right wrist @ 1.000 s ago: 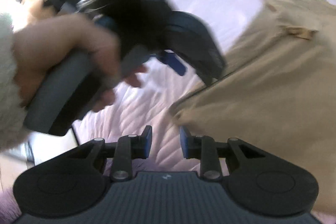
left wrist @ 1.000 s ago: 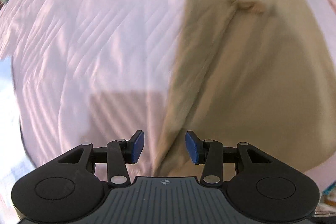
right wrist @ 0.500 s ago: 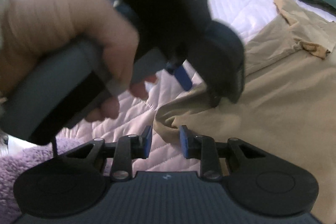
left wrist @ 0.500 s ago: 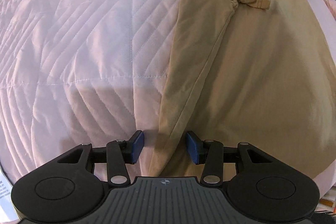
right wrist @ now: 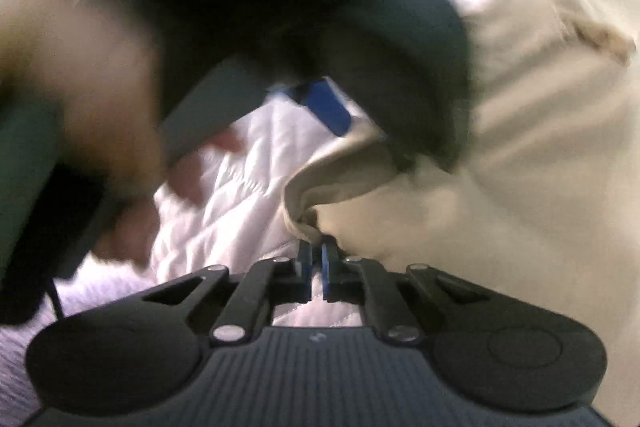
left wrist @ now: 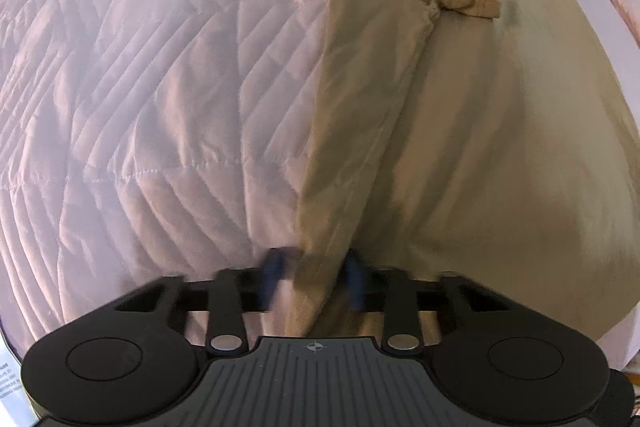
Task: Fold clothes
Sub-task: 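Grasp the shirt side edge with the left gripper while the right gripper grasps nearby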
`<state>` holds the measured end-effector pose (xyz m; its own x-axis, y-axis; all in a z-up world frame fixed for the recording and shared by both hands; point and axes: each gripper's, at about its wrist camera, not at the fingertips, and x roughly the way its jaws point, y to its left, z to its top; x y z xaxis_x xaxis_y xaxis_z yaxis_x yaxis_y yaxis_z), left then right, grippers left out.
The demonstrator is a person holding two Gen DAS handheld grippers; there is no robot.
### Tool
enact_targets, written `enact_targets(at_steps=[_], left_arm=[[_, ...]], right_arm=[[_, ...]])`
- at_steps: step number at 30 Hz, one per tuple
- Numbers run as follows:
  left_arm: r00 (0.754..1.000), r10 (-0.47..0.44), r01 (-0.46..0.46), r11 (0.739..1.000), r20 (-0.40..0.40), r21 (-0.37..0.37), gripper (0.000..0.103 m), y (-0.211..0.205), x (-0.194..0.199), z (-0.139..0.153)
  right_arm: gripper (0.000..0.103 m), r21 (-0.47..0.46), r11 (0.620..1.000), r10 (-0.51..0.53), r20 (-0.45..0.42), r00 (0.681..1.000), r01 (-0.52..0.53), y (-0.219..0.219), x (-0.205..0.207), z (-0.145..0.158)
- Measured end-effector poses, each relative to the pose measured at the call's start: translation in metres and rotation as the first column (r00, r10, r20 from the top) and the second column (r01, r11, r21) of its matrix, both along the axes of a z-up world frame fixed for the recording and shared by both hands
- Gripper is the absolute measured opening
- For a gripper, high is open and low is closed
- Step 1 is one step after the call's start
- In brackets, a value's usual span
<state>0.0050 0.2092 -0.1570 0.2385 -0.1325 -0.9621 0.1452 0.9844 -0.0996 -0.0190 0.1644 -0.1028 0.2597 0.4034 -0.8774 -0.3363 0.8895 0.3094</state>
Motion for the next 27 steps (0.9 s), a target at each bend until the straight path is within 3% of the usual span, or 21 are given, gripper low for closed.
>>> enact_targets(at_steps=[2,9,16,19,22,24,27], left_arm=[[1.0,-0.026,0.026,1.0,0.007,0.004,0.008,-0.008,0.001,0.005],[0.994,-0.077,0.081,0.996,0.081,-0.044,0.006,-0.039,-0.005,0.038],[0.975,-0.151,0.175,0.974,0.166,-0.143,0.006,-0.1,0.013,0.07],[0.968,-0.208,0.229,0.959,0.137,-0.165,0.006,-0.133,0.013,0.057],[0.958,-0.282,0.285,0.949,0.044,-0.136,0.008,-0.161,0.015,0.016],[0.96,-0.281,0.28,0.954,0.002,-0.112,0.009,-0.169,0.014,-0.009],[0.979,-0.202,0.198,0.963,-0.002,-0.185,0.015,-0.157,0.017,0.0]], right_arm=[[0.005,0.02,1.0,-0.022,0.014,1.0,0.022,-0.006,-0.005,0.008],[0.005,0.078,0.989,-0.135,0.069,0.988,0.129,-0.036,-0.021,0.042],[0.005,0.158,0.918,-0.374,0.046,0.926,0.363,-0.105,-0.031,0.075],[0.005,0.175,0.87,-0.467,-0.011,0.884,0.461,-0.134,-0.039,0.071],[0.005,0.13,0.835,-0.528,-0.086,0.845,0.535,-0.154,-0.045,0.049],[0.005,0.075,0.82,-0.556,-0.132,0.821,0.567,-0.165,-0.046,0.031],[0.006,-0.018,0.834,-0.547,-0.148,0.824,0.551,-0.173,-0.044,0.021]])
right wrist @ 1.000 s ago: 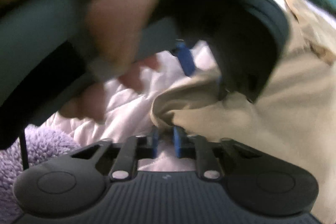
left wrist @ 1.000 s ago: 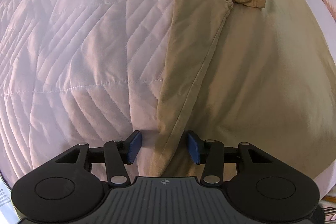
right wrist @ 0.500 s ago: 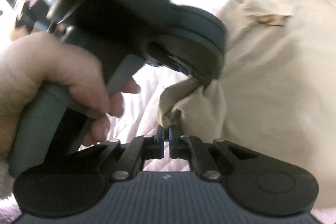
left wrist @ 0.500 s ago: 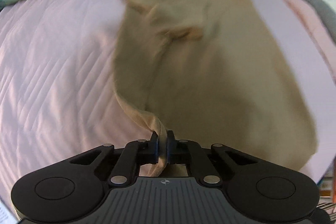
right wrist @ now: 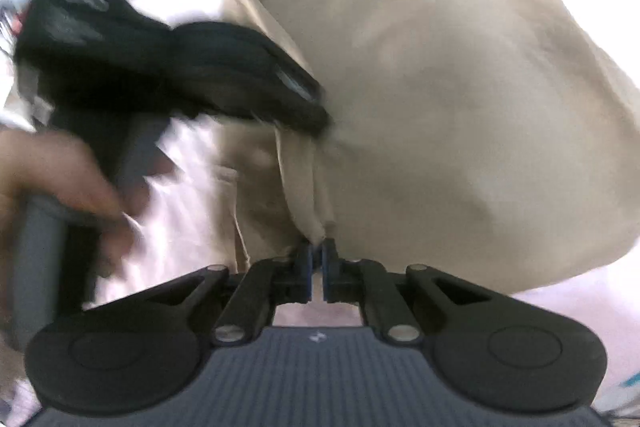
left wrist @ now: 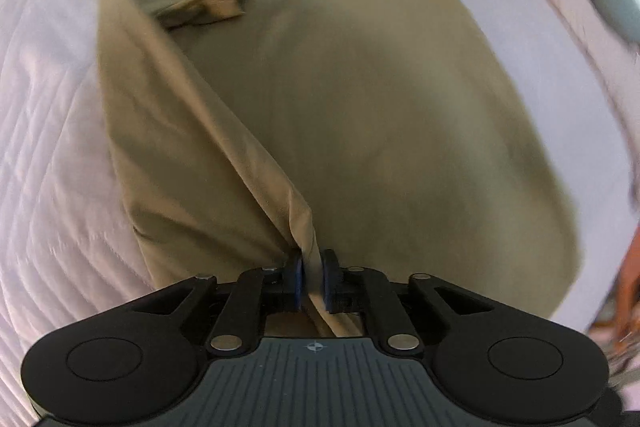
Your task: Fold clothes
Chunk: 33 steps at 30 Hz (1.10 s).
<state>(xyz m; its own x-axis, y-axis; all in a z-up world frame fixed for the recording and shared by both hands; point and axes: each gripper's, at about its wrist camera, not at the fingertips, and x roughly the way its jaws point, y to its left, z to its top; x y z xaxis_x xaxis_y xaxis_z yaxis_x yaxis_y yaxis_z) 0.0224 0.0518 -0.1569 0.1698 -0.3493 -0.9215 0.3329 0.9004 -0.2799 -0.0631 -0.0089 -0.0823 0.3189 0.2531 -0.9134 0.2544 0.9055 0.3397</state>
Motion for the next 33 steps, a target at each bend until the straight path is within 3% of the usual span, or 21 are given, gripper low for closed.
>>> enact_targets(at_steps=[3,6,10,13,16,20,24,28,33], left_arm=[[0.998,0.068,-0.067,0.995,0.011,-0.073,0.016,0.019,0.002,0.026],[0.996,0.08,-0.076,0.994,0.038,-0.08,0.016,0.033,-0.004,0.047],[0.998,0.07,-0.07,0.996,0.002,-0.05,0.016,0.048,-0.012,0.048],[0.994,0.026,-0.025,1.0,-0.102,0.007,0.02,0.045,-0.013,0.002],[0.995,-0.004,0.007,1.0,-0.095,0.031,0.02,0.041,-0.02,-0.011],[0.998,-0.039,0.043,0.996,-0.053,0.079,0.02,0.026,-0.012,0.006],[0.997,-0.079,0.077,0.995,0.023,0.056,0.021,-0.003,0.013,0.03],[0.99,-0.12,0.118,0.993,0.079,0.032,0.024,-0.049,0.046,0.042],[0.96,-0.265,0.269,0.963,0.09,-0.031,0.027,-0.126,0.054,0.048]], right_arm=[[0.008,-0.024,0.999,-0.032,0.034,0.999,0.032,-0.004,-0.01,0.02],[0.008,-0.048,0.998,-0.021,0.128,0.992,0.027,-0.002,-0.009,0.048],[0.008,-0.04,0.997,0.08,0.226,0.971,-0.073,0.013,0.016,0.061],[0.008,0.015,0.984,0.17,0.178,0.969,-0.175,0.026,0.034,0.036],[0.006,0.058,0.982,0.184,-0.027,0.983,-0.182,0.026,0.041,-0.003],[0.008,0.092,0.991,0.096,0.027,0.995,-0.098,-0.005,0.031,0.01],[0.01,0.024,0.996,-0.087,0.113,0.99,0.085,-0.056,0.023,0.04],[0.022,-0.071,0.964,-0.243,0.168,0.955,0.257,-0.106,0.006,0.061],[0.029,-0.181,0.907,-0.347,0.196,0.917,0.381,-0.159,-0.004,0.054]])
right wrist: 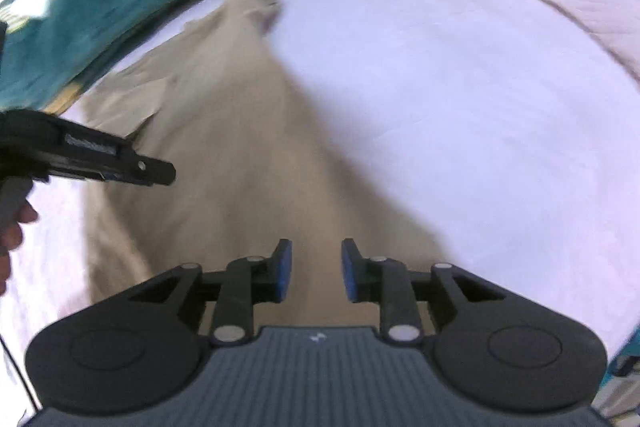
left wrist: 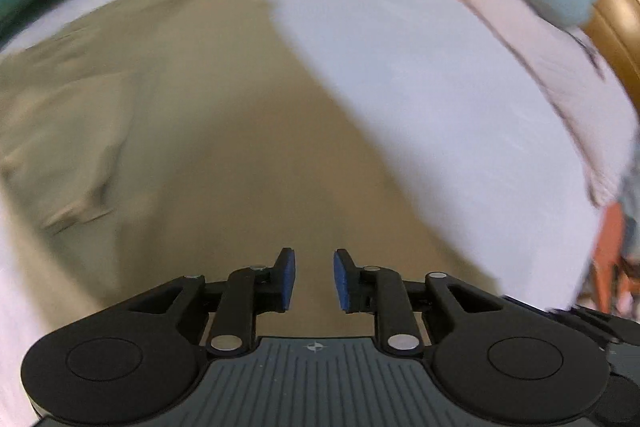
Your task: Fold clothes
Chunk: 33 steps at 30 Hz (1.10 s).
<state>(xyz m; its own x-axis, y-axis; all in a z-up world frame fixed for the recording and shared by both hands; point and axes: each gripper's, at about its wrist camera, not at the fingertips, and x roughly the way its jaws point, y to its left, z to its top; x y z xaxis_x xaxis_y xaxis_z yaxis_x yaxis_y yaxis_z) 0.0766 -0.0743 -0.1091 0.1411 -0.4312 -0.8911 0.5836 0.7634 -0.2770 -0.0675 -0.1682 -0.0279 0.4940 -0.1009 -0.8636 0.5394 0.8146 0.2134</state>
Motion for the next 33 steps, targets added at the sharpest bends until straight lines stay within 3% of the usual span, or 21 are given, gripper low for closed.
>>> enact_targets(at_steps=[3,5,13,17,21,23,24,26,28,30,33], left_arm=[[0.994,-0.108,0.108,0.994,0.001,0.006,0.035,-0.044,-0.018,-0.003],[0.991,-0.133,0.134,0.991,-0.029,0.017,0.041,-0.068,-0.024,-0.012],[0.987,-0.125,0.141,0.973,-0.1,0.181,0.048,-0.118,-0.036,-0.064],[0.986,-0.15,0.161,0.966,-0.068,0.201,0.05,-0.125,-0.043,-0.065],[0.984,-0.162,0.176,0.954,-0.076,0.243,0.06,-0.134,-0.044,-0.077],[0.986,-0.159,0.168,0.955,-0.058,0.243,0.059,-0.135,-0.046,-0.078],[0.987,-0.154,0.16,0.958,-0.046,0.237,0.058,-0.133,-0.048,-0.078],[0.987,-0.162,0.159,0.963,-0.005,0.218,0.046,-0.127,-0.054,-0.075],[0.987,-0.161,0.155,0.968,0.019,0.198,0.017,-0.116,-0.055,-0.071],[0.993,-0.118,0.118,0.981,-0.01,0.153,0.007,-0.103,-0.048,-0.067],[0.997,-0.073,0.073,0.99,-0.005,0.118,0.006,-0.081,-0.041,-0.057]], right_arm=[[0.036,-0.044,0.998,-0.052,-0.023,0.998,0.051,-0.024,-0.015,-0.003],[0.04,-0.051,0.997,-0.065,-0.045,0.997,0.062,-0.025,-0.009,-0.015],[0.047,0.007,1.0,-0.004,-0.145,0.989,0.005,-0.032,0.004,-0.068],[0.058,0.04,0.999,-0.018,-0.176,0.984,0.026,-0.039,0.002,-0.08],[0.058,0.045,0.998,-0.025,-0.164,0.986,0.033,-0.04,0.001,-0.084],[0.043,0.056,0.998,-0.011,-0.15,0.989,0.019,-0.039,0.002,-0.084],[0.038,0.076,0.997,-0.011,-0.144,0.99,0.022,-0.04,0.002,-0.084],[0.01,0.147,0.988,-0.024,-0.126,0.992,0.043,-0.045,0.002,-0.084],[0.01,0.201,0.978,-0.032,-0.105,0.994,0.053,-0.046,0.003,-0.082],[0.009,0.204,0.979,0.005,-0.083,0.997,0.012,-0.037,0.008,-0.075],[0.009,0.204,0.979,0.041,-0.036,0.998,-0.033,-0.021,0.017,-0.058]])
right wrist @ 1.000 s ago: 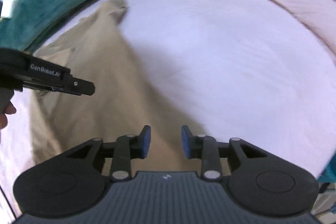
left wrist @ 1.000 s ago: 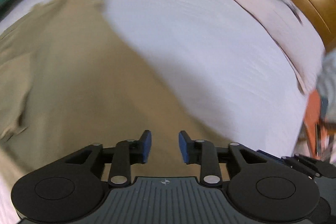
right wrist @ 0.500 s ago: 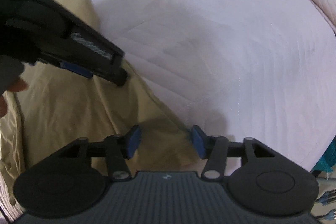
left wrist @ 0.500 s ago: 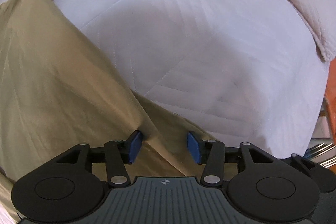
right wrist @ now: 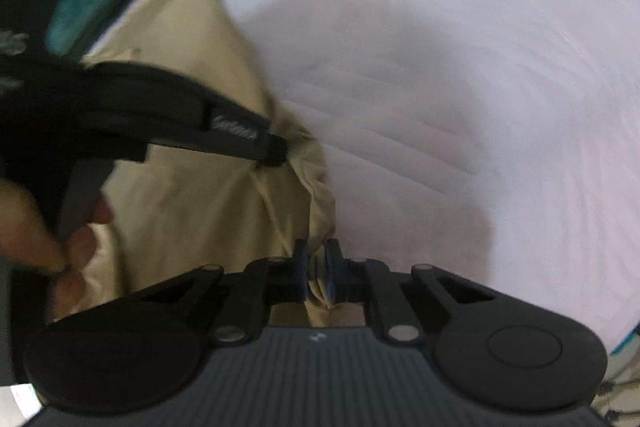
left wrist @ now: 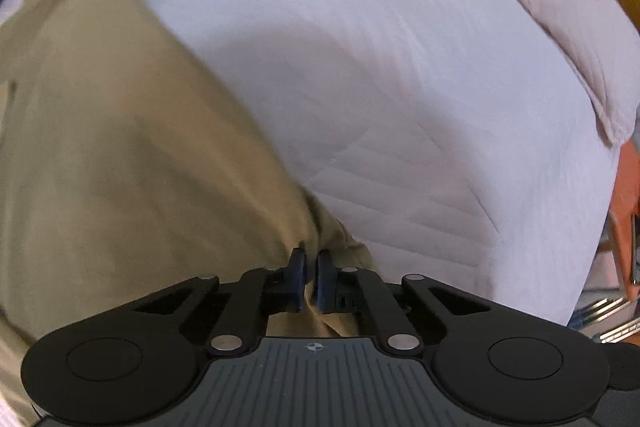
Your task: Fold clothes
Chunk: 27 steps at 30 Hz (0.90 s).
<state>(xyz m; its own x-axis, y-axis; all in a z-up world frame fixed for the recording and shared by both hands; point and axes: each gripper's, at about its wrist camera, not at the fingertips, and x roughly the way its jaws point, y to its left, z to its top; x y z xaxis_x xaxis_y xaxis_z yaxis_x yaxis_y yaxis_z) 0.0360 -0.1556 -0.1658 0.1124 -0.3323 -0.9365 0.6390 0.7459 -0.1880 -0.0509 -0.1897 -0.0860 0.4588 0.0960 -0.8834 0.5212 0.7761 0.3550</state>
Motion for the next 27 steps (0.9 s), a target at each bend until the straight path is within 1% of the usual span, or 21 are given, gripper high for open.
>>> enact_targets(at_steps=[4,7,10,12,14,15,17,18,19,20,21,22,24,25,26,27], left_arm=[[0.998,0.058,-0.057,0.997,0.018,-0.043,0.006,0.031,0.002,0.024],[0.993,0.117,-0.115,0.992,0.02,-0.06,0.006,0.07,-0.002,0.037],[0.984,0.176,-0.175,0.983,0.022,-0.057,0.006,0.112,-0.008,0.043],[0.976,0.218,-0.218,0.976,0.012,-0.017,0.006,0.141,-0.009,0.029],[0.966,0.258,-0.257,0.966,-0.027,0.035,0.006,0.162,-0.006,0.003],[0.96,0.276,-0.273,0.96,-0.05,0.063,0.006,0.172,-0.005,-0.011],[0.946,0.315,-0.314,0.949,-0.08,0.019,0.006,0.186,-0.003,-0.017],[0.943,0.32,-0.32,0.947,-0.093,0.011,0.006,0.187,0.0,-0.015],[0.946,0.311,-0.311,0.95,-0.091,0.012,0.007,0.187,0.001,-0.012],[0.95,0.302,-0.302,0.953,-0.077,0.016,0.007,0.185,0.003,-0.006],[0.954,0.294,-0.293,0.956,-0.062,0.021,0.008,0.183,0.005,0.0],[0.955,0.295,-0.295,0.955,-0.042,0.014,0.01,0.183,0.01,0.009],[0.954,0.299,-0.299,0.954,-0.003,-0.003,0.013,0.182,0.019,0.028],[0.952,0.306,-0.306,0.952,0.02,-0.015,0.013,0.181,0.027,0.038],[0.95,0.311,-0.309,0.95,0.041,-0.036,0.013,0.174,0.04,0.049],[0.947,0.315,-0.312,0.948,0.06,-0.059,0.013,0.168,0.055,0.06]], right_arm=[[0.009,0.003,0.998,0.059,0.069,0.996,-0.059,0.022,0.02,0.027],[0.009,0.015,0.989,0.145,0.1,0.984,-0.147,0.051,0.038,0.04],[0.009,0.031,0.971,0.232,0.126,0.965,-0.237,0.082,0.058,0.048],[0.009,0.021,0.951,0.305,0.121,0.945,-0.31,0.112,0.074,0.041],[0.01,0.02,0.928,0.369,0.088,0.925,-0.372,0.14,0.089,0.025],[0.011,0.022,0.916,0.398,0.057,0.916,-0.4,0.15,0.095,0.013],[0.013,0.031,0.892,0.452,-0.015,0.892,-0.451,0.168,0.106,-0.015],[0.014,0.04,0.886,0.464,-0.026,0.886,-0.462,0.17,0.11,-0.02],[0.019,0.071,0.886,0.462,-0.026,0.887,-0.459,0.166,0.114,-0.018],[0.027,0.118,0.884,0.457,-0.023,0.889,-0.452,0.16,0.119,-0.014],[0.028,0.16,0.885,0.447,-0.019,0.895,-0.438,0.151,0.123,-0.008],[0.029,0.167,0.893,0.426,-0.006,0.905,-0.419,0.141,0.125,0.001],[0.033,0.146,0.921,0.359,0.033,0.933,-0.36,0.117,0.128,0.022],[0.041,0.13,0.941,0.309,0.056,0.949,-0.314,0.103,0.13,0.033],[0.046,0.114,0.957,0.258,0.081,0.963,-0.266,0.088,0.131,0.043],[0.046,0.102,0.974,0.192,0.106,0.976,-0.203,0.072,0.134,0.052]])
